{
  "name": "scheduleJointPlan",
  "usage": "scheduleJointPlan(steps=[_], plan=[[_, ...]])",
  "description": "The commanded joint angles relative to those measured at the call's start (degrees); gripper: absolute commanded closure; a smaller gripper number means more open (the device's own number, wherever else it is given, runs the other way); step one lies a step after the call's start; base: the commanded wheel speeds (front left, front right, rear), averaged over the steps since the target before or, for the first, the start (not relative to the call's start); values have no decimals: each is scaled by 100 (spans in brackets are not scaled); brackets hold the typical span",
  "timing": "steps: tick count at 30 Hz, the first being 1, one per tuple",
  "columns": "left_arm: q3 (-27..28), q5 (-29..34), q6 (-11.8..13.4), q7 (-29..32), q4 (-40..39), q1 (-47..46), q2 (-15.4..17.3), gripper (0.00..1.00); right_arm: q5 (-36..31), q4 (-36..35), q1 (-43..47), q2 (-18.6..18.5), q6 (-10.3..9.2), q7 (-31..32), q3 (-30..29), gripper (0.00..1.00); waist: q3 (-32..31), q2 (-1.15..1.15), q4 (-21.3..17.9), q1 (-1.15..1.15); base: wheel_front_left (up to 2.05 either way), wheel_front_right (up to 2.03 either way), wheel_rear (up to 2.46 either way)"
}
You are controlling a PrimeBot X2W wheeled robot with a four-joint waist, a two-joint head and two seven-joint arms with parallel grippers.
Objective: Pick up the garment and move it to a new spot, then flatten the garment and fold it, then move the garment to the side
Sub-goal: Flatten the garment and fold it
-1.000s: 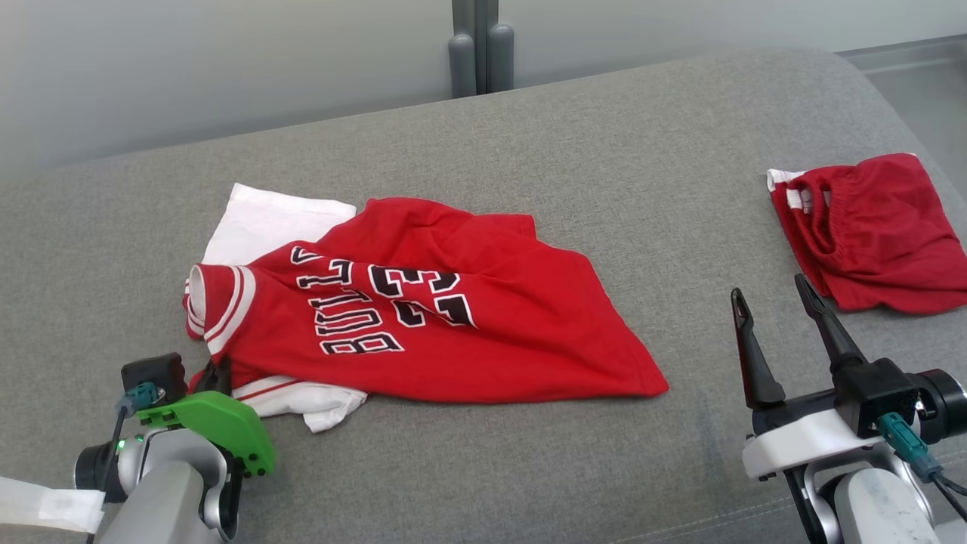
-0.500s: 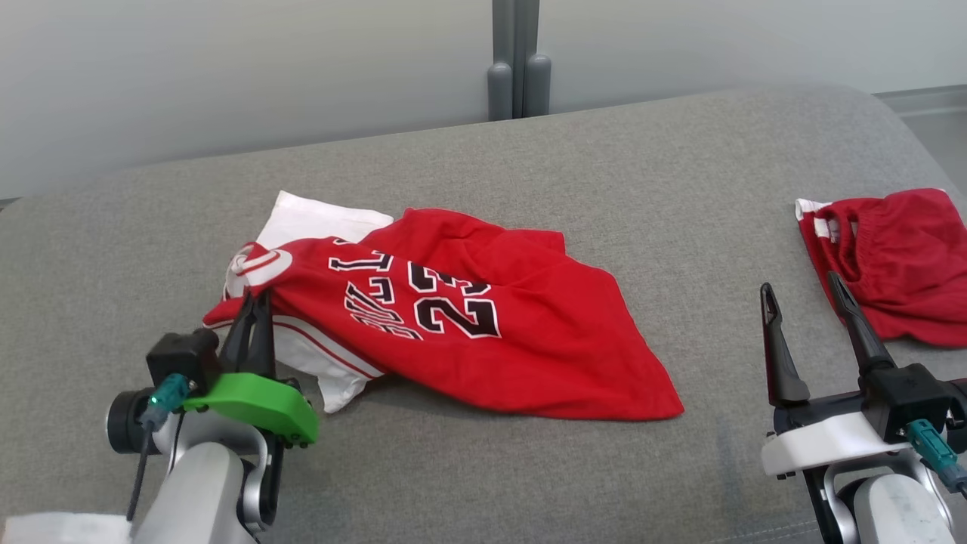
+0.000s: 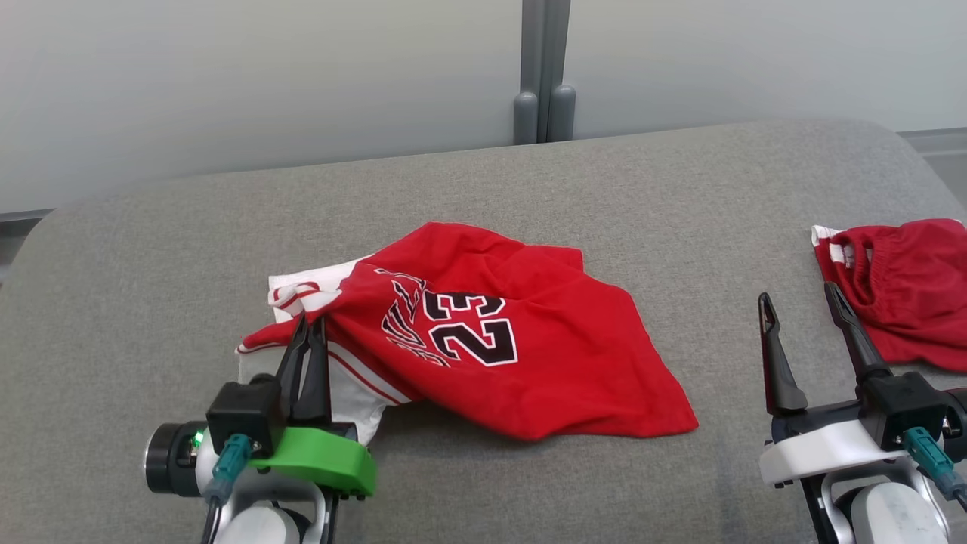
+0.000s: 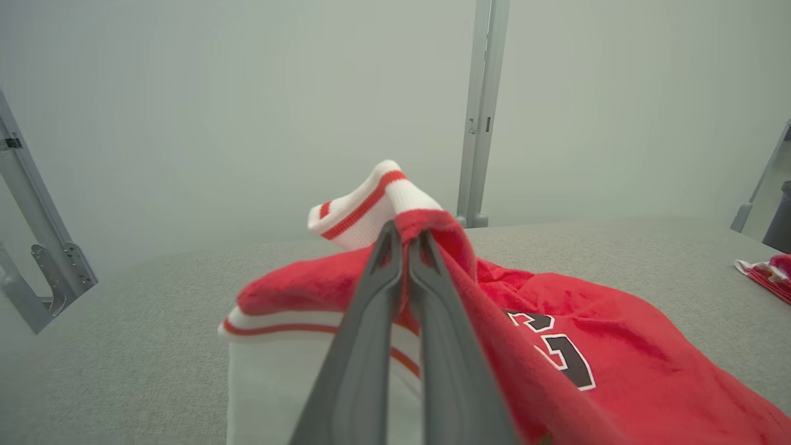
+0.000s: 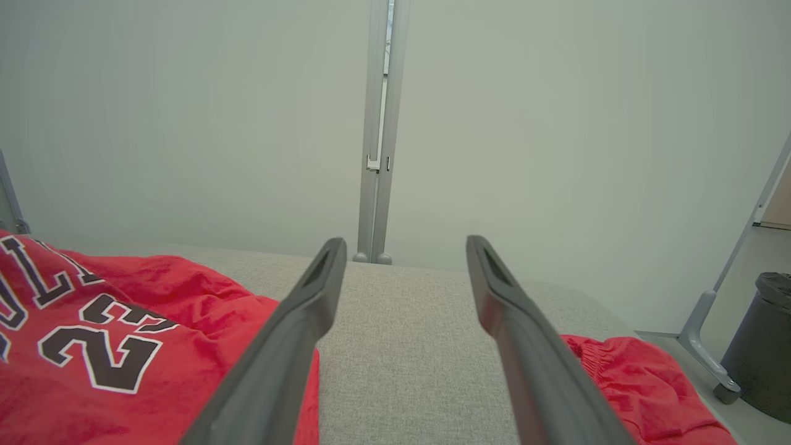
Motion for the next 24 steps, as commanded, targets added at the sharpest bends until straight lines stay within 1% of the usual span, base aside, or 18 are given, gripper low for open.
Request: scheduleJointPlan(steps=[1, 3, 5, 7, 11, 19, 21, 22, 24], plan=[[-47, 101, 146, 125, -168, 121, -3, 100, 12, 3, 24, -7, -2, -12, 7, 0, 23, 0, -32, 0, 0, 0, 0], [-113, 92, 264, 323, -350, 234, -76, 100, 12, 6, 14, -6, -2, -12, 8, 0, 68, 0, -81, 0, 0, 0, 0], [-81, 18, 376, 486, -286, 278, -122, 100, 10, 16, -71, -4, -2, -12, 46, 0, 175, 0, -188, 0, 0, 0, 0], [-15, -80, 361, 522, -61, 201, -148, 100, 17, 29, -125, -3, -2, -12, 77, 0, 258, 0, -274, 0, 0, 0, 0], [213, -300, 240, 382, 597, -184, -148, 100, 19, 56, -266, -3, -2, -12, 173, 0, 468, 0, -500, 0, 0, 0, 0], [642, -604, -131, 14, 2454, -1362, 36, 100, 57, 83, -579, -2, -2, -12, 342, 0, 945, 0, -1004, 0, 0, 0, 0], [695, -658, -253, -43, 2948, -1665, 85, 100, 76, 77, -643, -1, -2, -12, 375, 0, 1060, 0, -1111, 0, 0, 0, 0], [695, -658, -253, -43, 2948, -1665, 85, 100, 76, 77, -643, -1, -2, -12, 375, 0, 1060, 0, -1111, 0, 0, 0, 0], [743, -698, -341, -93, 3404, -1940, 133, 100, 79, 77, -699, -1, -2, -12, 396, 0, 1162, 0, -1197, 0, 0, 0, 0]])
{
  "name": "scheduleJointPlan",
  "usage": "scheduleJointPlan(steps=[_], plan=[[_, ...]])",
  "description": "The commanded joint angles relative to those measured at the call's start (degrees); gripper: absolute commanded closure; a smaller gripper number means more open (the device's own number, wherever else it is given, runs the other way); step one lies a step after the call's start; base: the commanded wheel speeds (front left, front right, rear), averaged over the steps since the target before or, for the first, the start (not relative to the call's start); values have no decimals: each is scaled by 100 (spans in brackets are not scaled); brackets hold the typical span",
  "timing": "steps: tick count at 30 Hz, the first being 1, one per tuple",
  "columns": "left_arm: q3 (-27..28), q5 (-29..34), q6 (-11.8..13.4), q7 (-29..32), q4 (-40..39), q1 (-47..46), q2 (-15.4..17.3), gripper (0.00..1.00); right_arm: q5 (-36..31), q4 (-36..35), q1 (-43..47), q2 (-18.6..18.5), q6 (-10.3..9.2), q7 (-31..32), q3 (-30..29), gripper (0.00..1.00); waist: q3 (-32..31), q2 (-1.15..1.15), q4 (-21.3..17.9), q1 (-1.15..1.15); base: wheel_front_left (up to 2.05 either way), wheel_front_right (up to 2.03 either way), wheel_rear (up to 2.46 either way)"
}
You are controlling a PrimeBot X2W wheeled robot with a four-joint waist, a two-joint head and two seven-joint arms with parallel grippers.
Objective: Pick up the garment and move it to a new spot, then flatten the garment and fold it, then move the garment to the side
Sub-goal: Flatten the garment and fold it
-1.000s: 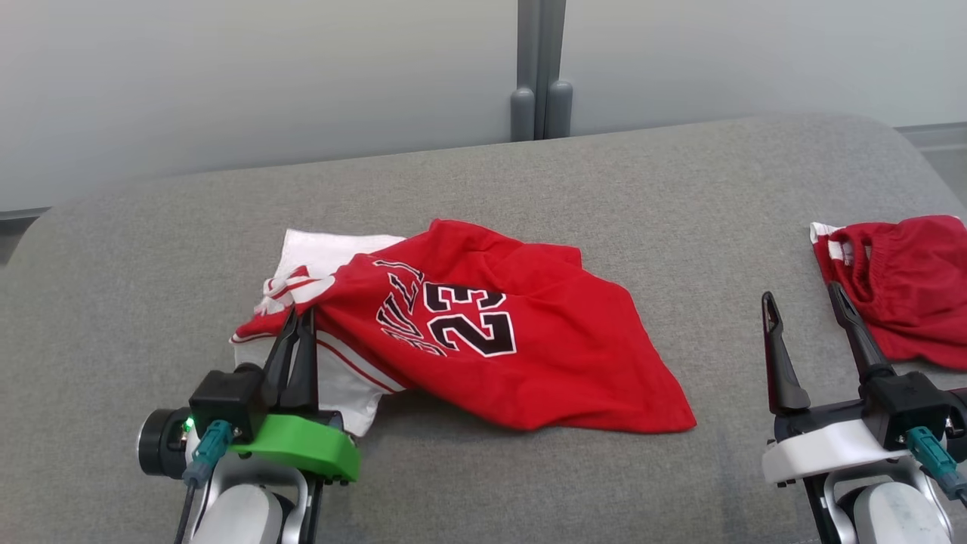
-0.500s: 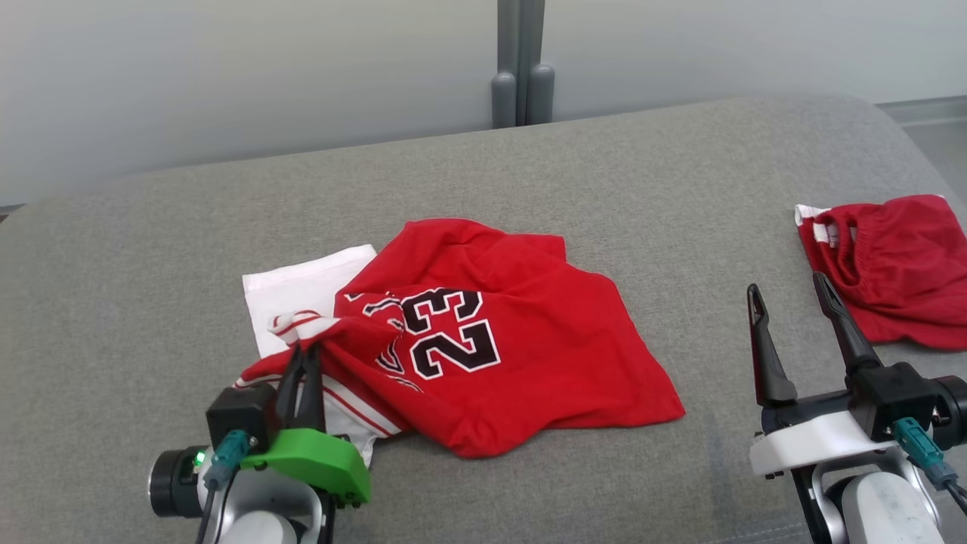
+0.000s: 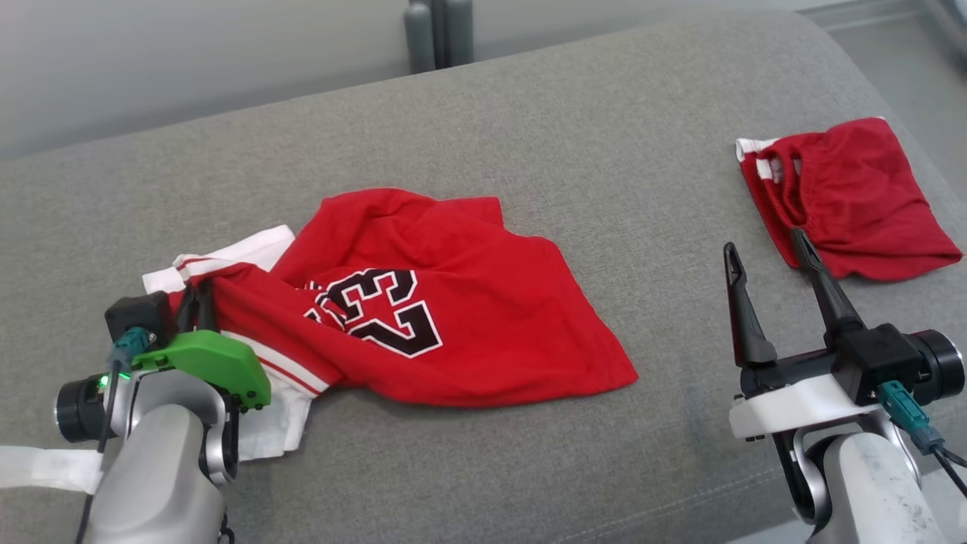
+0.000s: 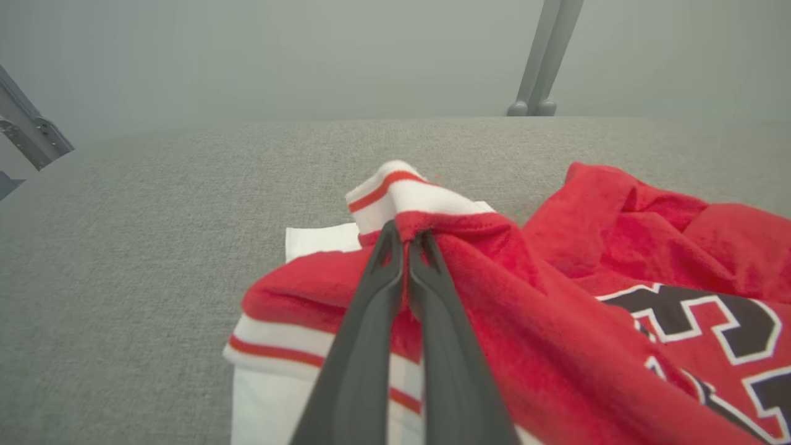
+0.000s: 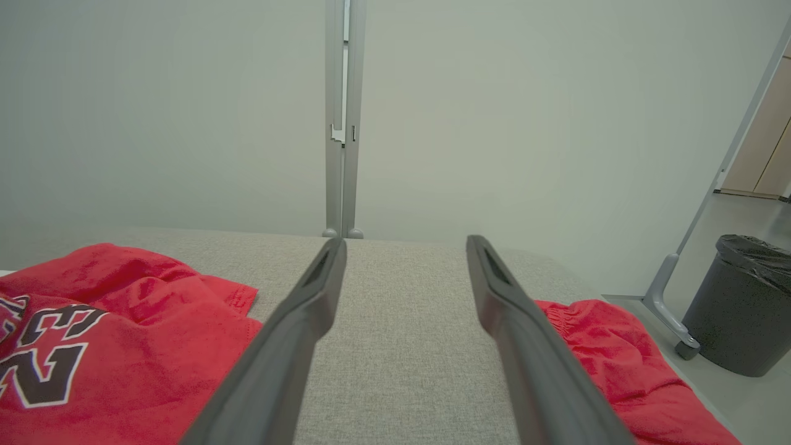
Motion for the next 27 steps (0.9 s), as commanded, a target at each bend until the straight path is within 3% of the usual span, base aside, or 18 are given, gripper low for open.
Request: scheduleJointPlan(steps=[1, 10, 12, 13, 18, 27], plan=[[32, -21, -35, -49, 101, -151, 59, 100, 18, -1, -78, -11, -2, -12, 5, 0, 292, 0, -279, 0, 0, 0, 0], [5, -102, -450, -351, 1422, -949, -23, 100, 54, 37, -177, -10, -2, -12, -7, 0, 473, 0, -354, 0, 0, 0, 0], [-5, -101, -540, -411, 1594, -1021, -84, 13, 65, 65, -167, -10, -2, -12, -34, 0, 451, 0, -304, 0, 0, 0, 0], [9, -128, -583, -439, 1648, -1048, -109, 0, 66, 80, -155, -10, -2, -12, -47, 0, 432, 0, -271, 0, 0, 0, 0], [119, -161, -734, -525, 1622, -992, -153, 0, 119, 164, 54, -12, -2, -12, -222, 0, 281, 0, -62, 0, 0, 0, 0], [611, 19, -742, -512, 203, 234, -277, 0, 19, 172, 750, -13, -2, -12, -761, 0, -148, 0, 235, 0, 0, 0, 0]])
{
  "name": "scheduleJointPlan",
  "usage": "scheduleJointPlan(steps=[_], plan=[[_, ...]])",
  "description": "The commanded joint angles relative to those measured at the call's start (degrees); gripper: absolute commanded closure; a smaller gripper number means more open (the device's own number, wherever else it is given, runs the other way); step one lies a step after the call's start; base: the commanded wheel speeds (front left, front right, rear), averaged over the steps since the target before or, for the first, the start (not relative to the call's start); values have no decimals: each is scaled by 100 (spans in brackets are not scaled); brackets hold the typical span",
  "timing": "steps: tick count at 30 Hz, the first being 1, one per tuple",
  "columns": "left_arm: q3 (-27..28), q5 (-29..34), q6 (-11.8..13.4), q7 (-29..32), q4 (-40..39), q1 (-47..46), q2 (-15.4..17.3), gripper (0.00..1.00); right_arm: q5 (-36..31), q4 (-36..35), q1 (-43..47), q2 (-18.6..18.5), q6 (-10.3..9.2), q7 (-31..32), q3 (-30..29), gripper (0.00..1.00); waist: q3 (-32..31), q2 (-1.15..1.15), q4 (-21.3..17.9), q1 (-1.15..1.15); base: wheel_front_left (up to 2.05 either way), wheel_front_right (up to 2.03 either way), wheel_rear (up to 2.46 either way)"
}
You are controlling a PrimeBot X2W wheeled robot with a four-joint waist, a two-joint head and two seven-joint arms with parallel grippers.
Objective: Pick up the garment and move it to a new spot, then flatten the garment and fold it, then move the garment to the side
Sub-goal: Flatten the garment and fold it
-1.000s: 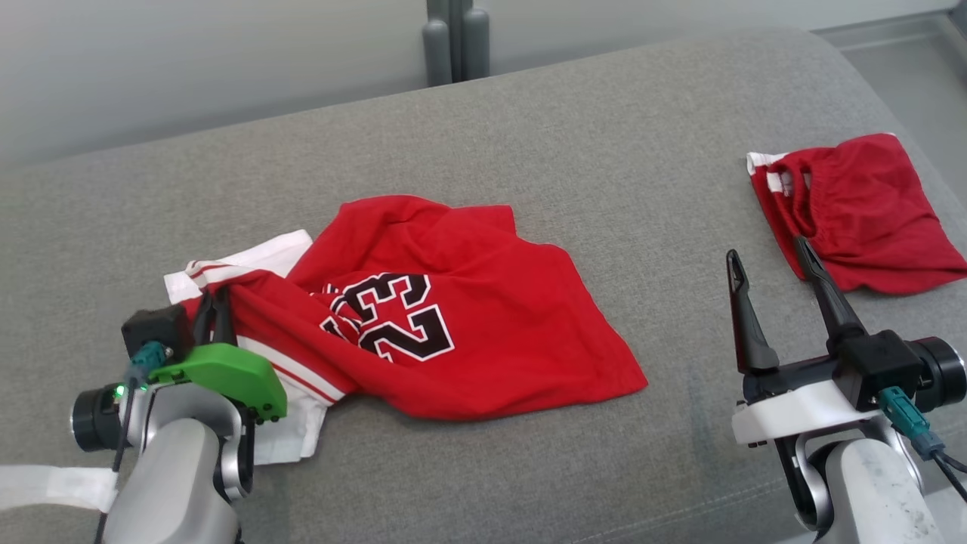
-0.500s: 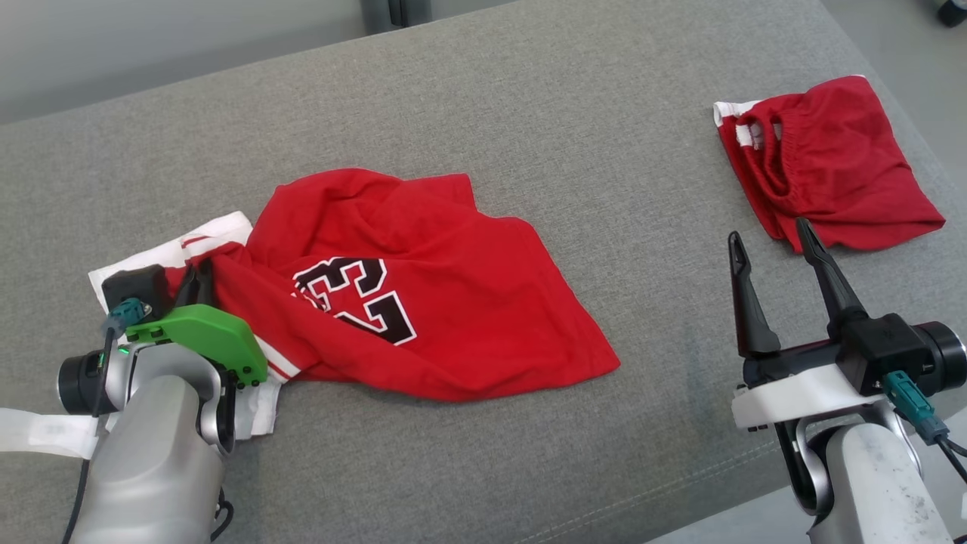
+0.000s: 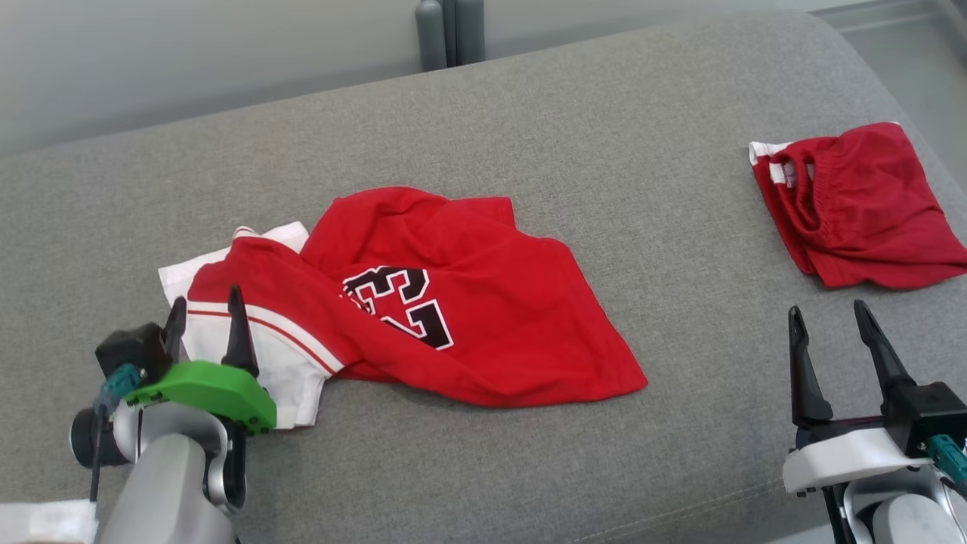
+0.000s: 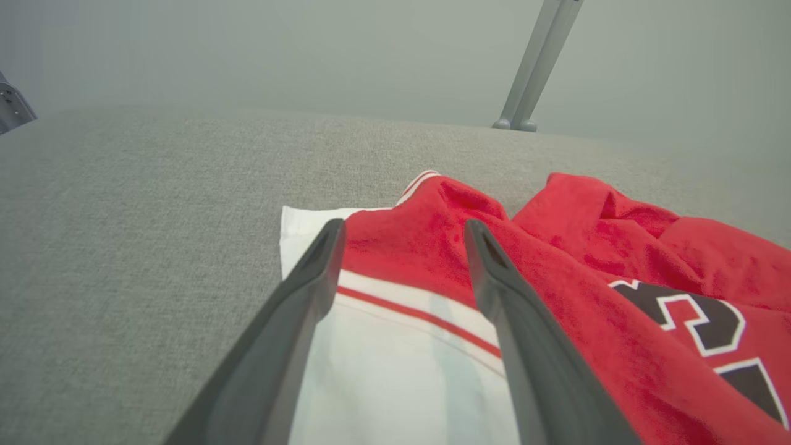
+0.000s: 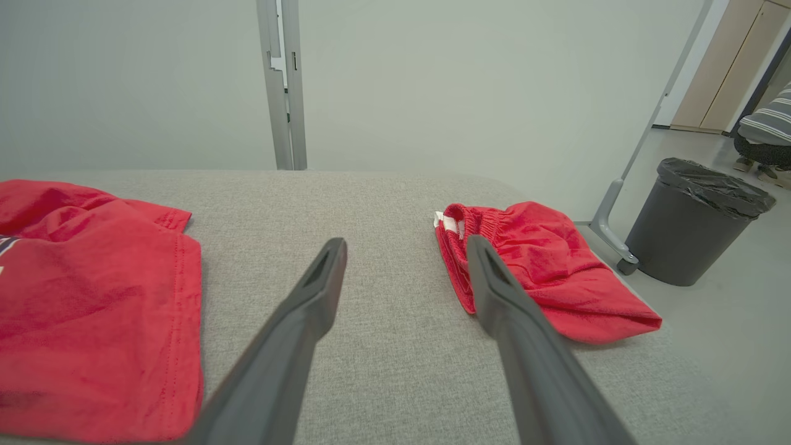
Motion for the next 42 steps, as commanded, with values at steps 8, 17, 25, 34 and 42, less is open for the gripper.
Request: scheduleJointPlan(steps=[8, 17, 25, 34, 42], plan=[[450, 208, 143, -1, -1249, 1545, -315, 0, 19, -3, 346, -16, -2, -12, 69, 0, -730, 0, 279, -1, 0, 0, 0], [541, 345, 221, -1, -1968, 2458, -450, 0, 76, -17, 381, -15, -2, -12, 361, 0, -1067, 0, 398, -1, 0, 0, 0], [417, 339, 157, -2, -2348, 2941, -559, 0, 202, 51, 381, -16, -2, -12, 580, 0, -1188, 0, 478, -1, 0, 0, 0], [417, 443, 135, -2, -2612, 3214, -619, 0, 358, 133, 433, -17, -2, -12, 793, 0, -1316, 0, 478, -1, 0, 0, 0], [452, 637, 169, -2, -2914, 3233, -654, 0, 415, 220, 376, -16, -2, -12, 915, 0, -1365, 0, 507, -1, 0, 0, 0]])
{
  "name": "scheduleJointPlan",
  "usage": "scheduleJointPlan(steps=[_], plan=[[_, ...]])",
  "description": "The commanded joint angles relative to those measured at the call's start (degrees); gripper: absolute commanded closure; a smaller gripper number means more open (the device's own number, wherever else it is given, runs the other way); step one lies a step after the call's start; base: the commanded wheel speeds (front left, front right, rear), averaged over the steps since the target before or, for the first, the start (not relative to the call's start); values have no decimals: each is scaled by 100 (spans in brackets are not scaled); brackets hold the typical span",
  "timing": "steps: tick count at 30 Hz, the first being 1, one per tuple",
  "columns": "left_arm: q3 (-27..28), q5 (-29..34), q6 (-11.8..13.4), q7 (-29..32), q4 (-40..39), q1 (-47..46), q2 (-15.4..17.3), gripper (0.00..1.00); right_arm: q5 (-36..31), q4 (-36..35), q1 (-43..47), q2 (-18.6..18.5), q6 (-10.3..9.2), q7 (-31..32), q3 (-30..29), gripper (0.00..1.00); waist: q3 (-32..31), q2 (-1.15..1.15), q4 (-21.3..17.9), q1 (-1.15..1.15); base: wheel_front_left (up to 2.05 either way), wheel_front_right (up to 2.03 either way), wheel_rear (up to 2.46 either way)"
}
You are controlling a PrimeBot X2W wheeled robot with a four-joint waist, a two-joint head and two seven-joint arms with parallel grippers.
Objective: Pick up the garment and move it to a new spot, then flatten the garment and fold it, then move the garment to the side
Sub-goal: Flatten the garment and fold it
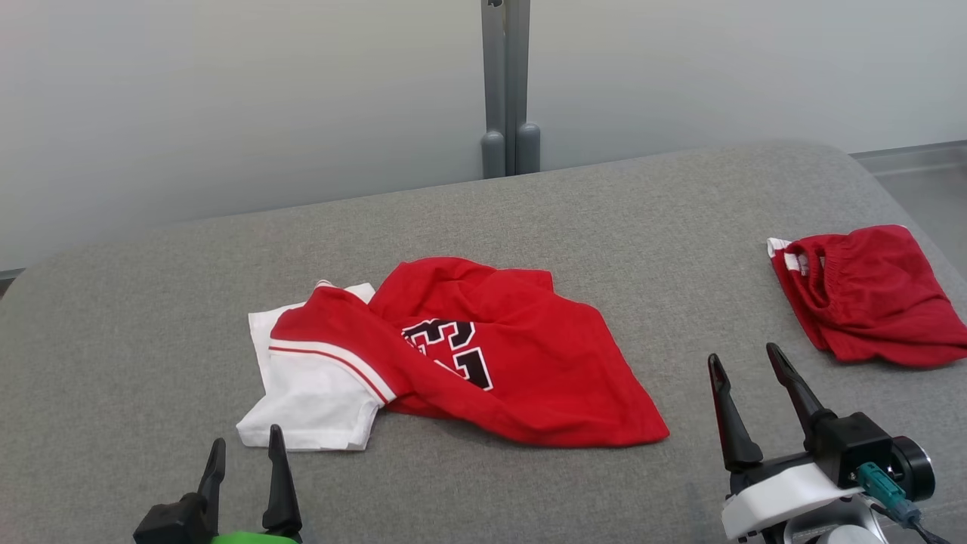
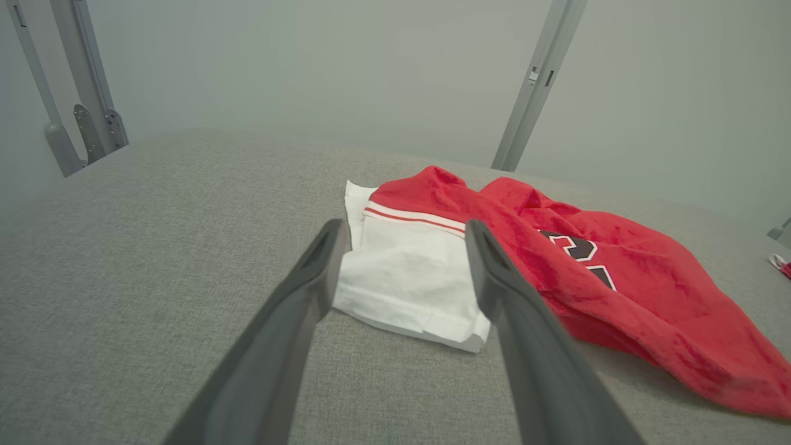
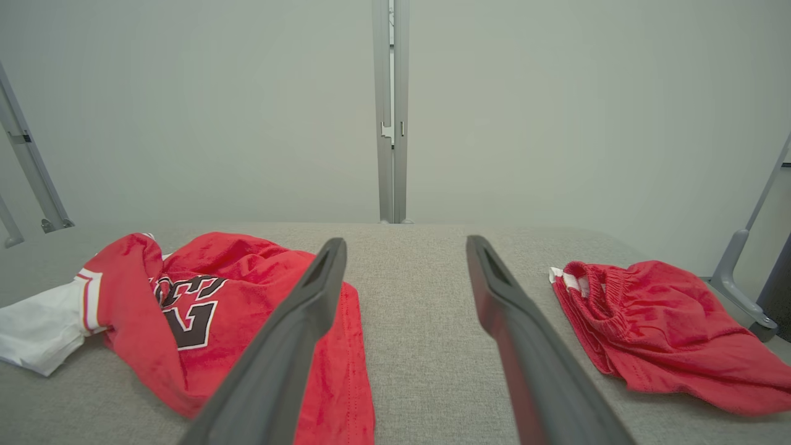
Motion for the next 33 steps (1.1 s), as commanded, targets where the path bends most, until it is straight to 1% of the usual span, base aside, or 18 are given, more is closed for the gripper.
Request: scheduleJointPlan(steps=[1, 7, 13, 27, 33], plan=[[4, 63, 27, -2, -53, 48, -1, 0, 25, 29, -15, -16, -2, -12, 26, 0, -1, 0, 2, 0, 0, 0, 0], [66, 112, 56, -2, -145, 78, -16, 0, -14, 179, -277, -16, -2, -12, 225, 0, 20, 0, -9, 0, 0, 0, 0], [88, 153, 77, -2, -137, -9, -22, 0, 30, 275, -460, -16, -2, -12, 282, 0, 60, 0, 43, 0, 0, 0, 0], [37, 106, 134, -2, -126, -87, -26, 0, 91, 354, -530, -16, -2, -12, 400, 0, 96, 0, 89, 0, 0, 0, 0], [27, 101, 119, -2, -104, -93, -25, 0, 95, 360, -541, -16, -2, -12, 419, 0, 107, 0, 84, 0, 0, 0, 0]])
